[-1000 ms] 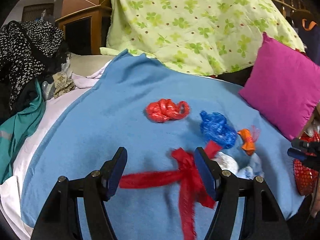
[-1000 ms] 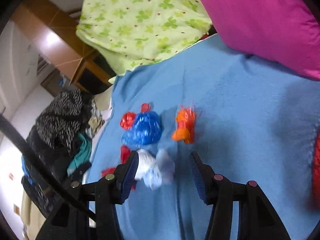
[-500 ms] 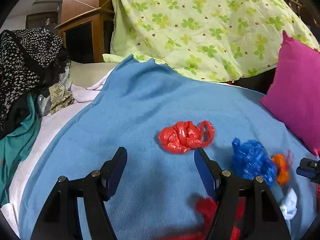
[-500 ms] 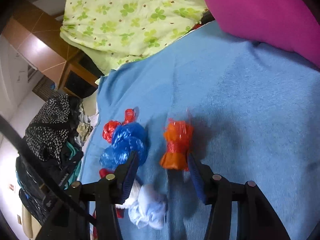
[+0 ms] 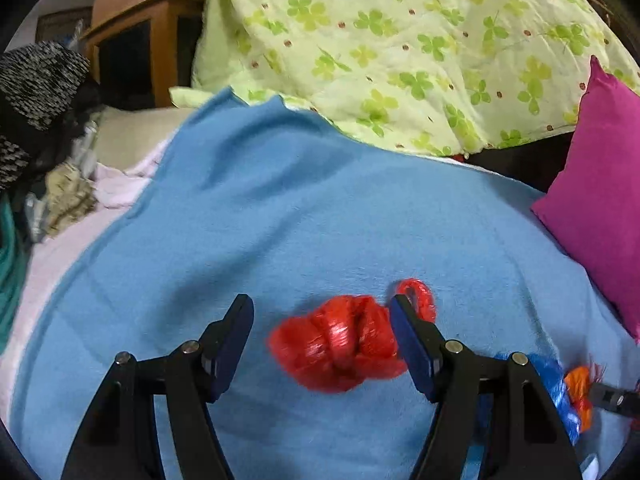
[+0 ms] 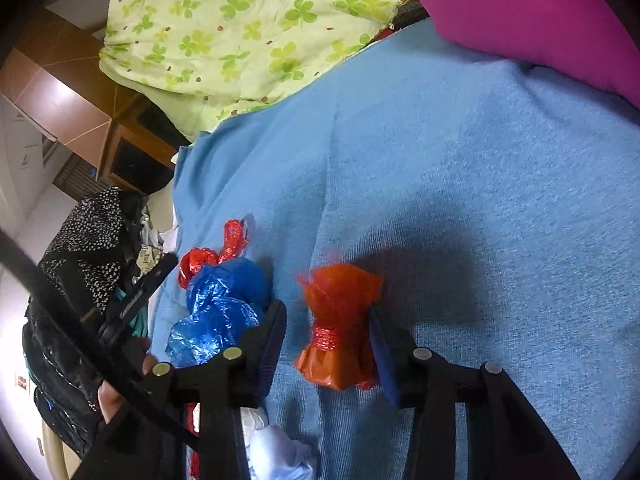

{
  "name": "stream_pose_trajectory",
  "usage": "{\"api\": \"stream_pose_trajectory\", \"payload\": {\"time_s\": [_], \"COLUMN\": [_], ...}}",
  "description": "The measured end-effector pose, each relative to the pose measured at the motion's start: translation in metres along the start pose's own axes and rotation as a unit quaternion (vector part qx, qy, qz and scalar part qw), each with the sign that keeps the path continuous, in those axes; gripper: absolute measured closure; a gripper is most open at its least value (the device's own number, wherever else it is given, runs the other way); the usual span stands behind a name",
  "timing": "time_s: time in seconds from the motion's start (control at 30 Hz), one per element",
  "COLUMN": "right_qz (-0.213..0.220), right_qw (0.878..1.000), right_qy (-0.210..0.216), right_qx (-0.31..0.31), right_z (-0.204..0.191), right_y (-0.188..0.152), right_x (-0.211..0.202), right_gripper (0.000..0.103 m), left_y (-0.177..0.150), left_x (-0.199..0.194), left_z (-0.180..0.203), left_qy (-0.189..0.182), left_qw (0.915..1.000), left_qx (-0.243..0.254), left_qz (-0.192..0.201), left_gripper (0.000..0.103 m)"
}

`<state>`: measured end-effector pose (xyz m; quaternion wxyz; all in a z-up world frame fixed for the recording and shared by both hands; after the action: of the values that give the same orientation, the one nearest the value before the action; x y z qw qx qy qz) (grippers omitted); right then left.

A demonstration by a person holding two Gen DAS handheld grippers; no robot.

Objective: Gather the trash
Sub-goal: 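Grasp the orange bag with the right tool while the left tool grasps the red bag, then carry the orange and red bags over the red basket with both tools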

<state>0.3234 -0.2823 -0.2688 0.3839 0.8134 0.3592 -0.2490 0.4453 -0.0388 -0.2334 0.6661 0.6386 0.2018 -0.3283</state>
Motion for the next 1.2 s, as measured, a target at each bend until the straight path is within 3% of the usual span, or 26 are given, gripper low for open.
{"api": "stream_pose_trajectory", "payload": {"time_s": [0.2,0.3,0.53,0.57,0.77,0.97,1.07,1.2], "right_qz": [-0.022,-0.020,0.008,0.018,0.053,0.090,0.110,0.144], "right_qw": [0.999,0.998,0.996,0.996,0.995,0.991,0.988,0.981], "right_qy": [-0.019,-0.028,-0.037,-0.035,-0.027,-0.024,-0.023,-0.033], "right_qx": [-0.025,-0.052,-0.077,-0.081,-0.083,-0.095,-0.103,-0.130], "right_z": [-0.002,-0.007,-0.013,-0.015,-0.022,-0.029,-0.031,-0.039], "right_y": [-0.010,-0.012,-0.010,-0.008,-0.005,-0.006,-0.008,-0.014], "right_x": [0.016,0.017,0.000,-0.006,-0.038,-0.074,-0.094,-0.126], "right_gripper": [0.063,0.066,0.069,0.069,0.069,0.069,0.069,0.069], "left_y": [-0.013,-0.014,-0.017,-0.016,-0.008,-0.002,-0.010,-0.024], "left_x": [0.026,0.026,0.007,0.001,-0.048,-0.123,-0.160,-0.208], "left_z": [0.019,0.022,0.028,0.029,0.024,0.022,0.028,0.050], "left_qy": [-0.021,-0.034,-0.017,-0.017,-0.016,-0.007,-0.002,0.007], "left_qw": [0.9990,0.9986,0.9990,0.9990,0.9994,0.9964,0.9942,0.9892], "left_qx": [0.010,0.004,0.029,0.031,0.028,0.021,0.008,0.028], "left_qz": [-0.039,-0.040,-0.030,-0.026,0.013,0.082,0.108,0.144], "left_gripper": [0.030,0.041,0.055,0.068,0.068,0.068,0.068,0.068]}}
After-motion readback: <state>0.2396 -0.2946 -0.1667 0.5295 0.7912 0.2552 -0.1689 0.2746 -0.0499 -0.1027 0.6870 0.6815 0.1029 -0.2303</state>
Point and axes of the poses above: each gripper's, at about its wrist camera, not at the fingertips, and x roughly the way its jaws point, z to its right, y to its top, the point moved 10 cm from there along x, roughly the way its jaws point, and after that the axes turned 2 degrees about -z, right-handed, at the moved point
